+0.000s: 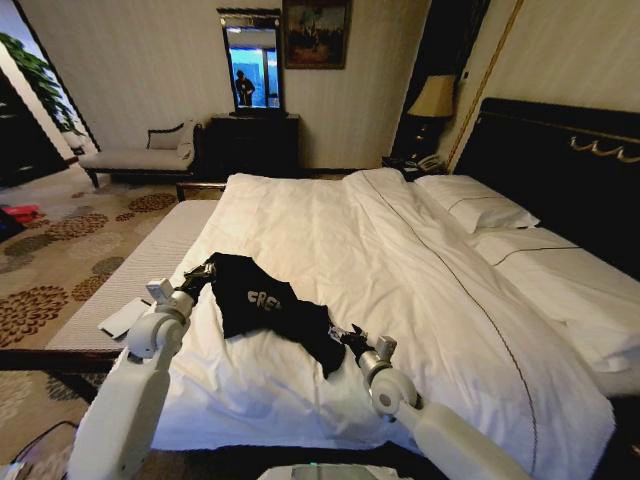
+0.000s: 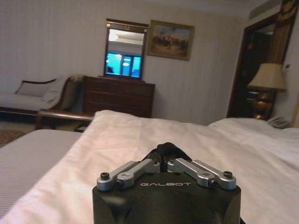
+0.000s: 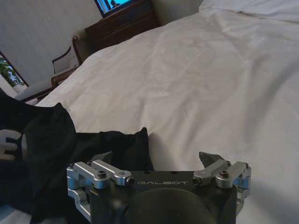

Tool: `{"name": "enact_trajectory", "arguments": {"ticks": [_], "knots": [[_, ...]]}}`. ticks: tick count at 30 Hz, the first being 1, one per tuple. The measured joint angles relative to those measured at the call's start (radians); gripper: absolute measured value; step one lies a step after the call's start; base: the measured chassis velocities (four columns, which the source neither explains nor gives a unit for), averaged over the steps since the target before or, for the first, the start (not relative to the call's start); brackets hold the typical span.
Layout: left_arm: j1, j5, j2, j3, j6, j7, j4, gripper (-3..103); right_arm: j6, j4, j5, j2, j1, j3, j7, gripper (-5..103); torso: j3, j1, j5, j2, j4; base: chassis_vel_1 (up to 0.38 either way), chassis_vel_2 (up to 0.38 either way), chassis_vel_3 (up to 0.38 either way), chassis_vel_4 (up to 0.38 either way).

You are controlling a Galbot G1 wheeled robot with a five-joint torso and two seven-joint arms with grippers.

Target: Fold the clothes on the bed.

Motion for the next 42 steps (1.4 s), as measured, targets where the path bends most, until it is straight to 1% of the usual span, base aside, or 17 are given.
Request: {"name": "enact_trajectory", "arguments": {"ticks": [3,6,9,11,12,16,20,26,28,29,30,34,42], "knots": [[0.0,-0.003,0.011,-0.011,0.0,-0.001,0.006,2,0.012,-0.005,-0.005,0.003,-0.001,-0.008,-0.003,100,0.0,0.0,0.0,0.0,-0.0001,0.0,0.0,0.0,0.0],[0.001,-0.027,0.014,-0.021,-0.002,-0.005,-0.001,2,0.026,-0.007,-0.012,0.01,-0.002,-0.015,-0.012,100,0.0,0.0,0.0,0.0,-0.0002,0.0,0.0,0.0,0.0],[0.0,-0.078,0.007,-0.029,-0.003,-0.015,-0.037,2,0.05,-0.009,-0.019,0.016,0.007,-0.034,-0.031,100,0.0,0.0,0.0003,0.0,-0.0003,0.0,0.0,0.0,0.0],[0.0,-0.093,-0.002,-0.031,-0.002,-0.019,-0.06,2,0.074,-0.011,-0.021,0.015,0.018,-0.055,-0.049,100,0.0,0.0,0.0002,0.0,-0.0002,0.0,0.0,0.0,0.0],[0.0,-0.093,-0.002,-0.031,-0.002,-0.019,-0.06,2,0.074,-0.011,-0.021,0.015,0.018,-0.055,-0.049,100,0.0,0.0,0.0002,0.0,-0.0002,0.0,0.0,0.0,0.0],[0.01,-0.096,-0.017,-0.026,-0.001,-0.021,-0.095,2,0.129,-0.02,-0.022,0.0,0.054,-0.126,-0.098,100,0.0,0.0,0.0001,0.0,-0.0003,0.0,0.0,0.0,0.0],[0.024,-0.087,-0.024,-0.019,-0.001,-0.022,-0.109,2,0.155,-0.034,-0.018,0.003,0.093,-0.166,-0.124,100,0.0,0.0,0.0002,0.0,-0.0001,0.0,0.0,0.0,0.0],[0.037,-0.077,-0.025,-0.017,0.0,-0.021,-0.113,2,0.159,-0.048,-0.023,0.015,0.126,-0.205,-0.13,100,0.0,0.0,0.0001,0.0,-0.0001,0.0,0.0,0.0,0.0],[0.039,-0.077,-0.024,-0.02,0.0,-0.021,-0.113,2,0.157,-0.048,-0.051,0.012,0.128,-0.219,-0.129,100,0.0,0.0,0.0002,0.0,-0.0001,0.0,0.0,0.0,0.0],[0.038,-0.078,-0.022,-0.023,0.001,-0.022,-0.113,2,0.153,-0.048,-0.082,0.007,0.128,-0.228,-0.129,100,0.0,0.0,0.0001,0.0,-0.0002,0.0,0.0,0.0,0.0],[0.038,-0.078,-0.022,-0.023,0.001,-0.022,-0.113,2,0.153,-0.048,-0.082,0.007,0.128,-0.228,-0.129,100,0.0,0.0,0.0001,0.0,-0.0002,0.0,0.0,0.0,0.0],[0.028,-0.092,-0.02,-0.029,0.008,-0.028,-0.112,2,0.13,-0.057,-0.229,-0.011,0.129,-0.256,-0.12,100,0.0,0.0,0.0001,0.0,-0.0005,0.0,0.0,0.0,0.0],[0.024,-0.094,-0.029,-0.028,0.014,-0.033,-0.113,2,0.128,-0.085,-0.301,-0.002,0.153,-0.293,-0.119,100,0.0,0.0,0.0002,0.0,-0.0001,0.0,0.0,0.0,0.0]]}}
